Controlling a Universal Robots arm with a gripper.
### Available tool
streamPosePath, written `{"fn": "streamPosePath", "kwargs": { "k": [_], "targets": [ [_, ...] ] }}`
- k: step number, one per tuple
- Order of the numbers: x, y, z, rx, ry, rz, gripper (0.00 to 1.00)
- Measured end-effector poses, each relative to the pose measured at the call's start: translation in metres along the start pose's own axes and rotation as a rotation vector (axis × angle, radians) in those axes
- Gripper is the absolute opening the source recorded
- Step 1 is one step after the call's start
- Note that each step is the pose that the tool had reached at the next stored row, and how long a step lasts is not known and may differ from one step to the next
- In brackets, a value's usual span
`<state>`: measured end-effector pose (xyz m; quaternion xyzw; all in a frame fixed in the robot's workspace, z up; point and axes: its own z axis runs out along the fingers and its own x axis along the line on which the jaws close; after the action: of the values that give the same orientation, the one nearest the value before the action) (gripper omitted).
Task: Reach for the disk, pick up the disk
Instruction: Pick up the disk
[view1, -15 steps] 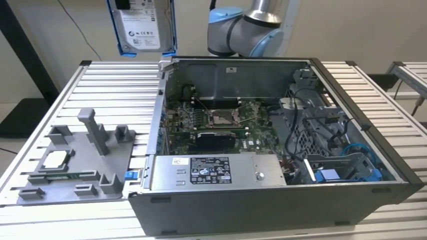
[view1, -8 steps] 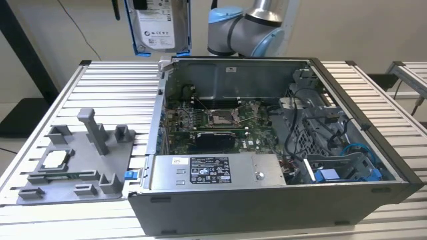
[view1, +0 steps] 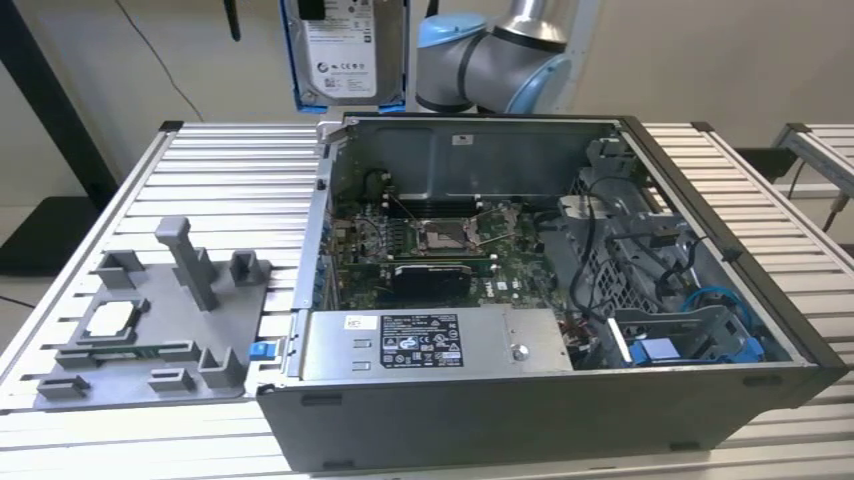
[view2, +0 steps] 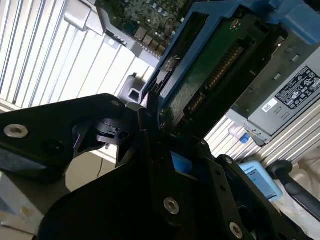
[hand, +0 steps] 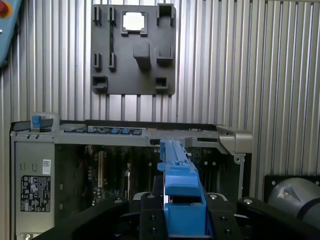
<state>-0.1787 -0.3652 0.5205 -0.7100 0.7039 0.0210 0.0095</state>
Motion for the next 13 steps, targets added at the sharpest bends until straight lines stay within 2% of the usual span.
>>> {"fn": "streamPosePath", "kwargs": {
  "k": [13],
  "targets": [
    [0.0003,-0.0398,-0.0006,0.0000,0.0000,0.000,0.00]
  ]
}}
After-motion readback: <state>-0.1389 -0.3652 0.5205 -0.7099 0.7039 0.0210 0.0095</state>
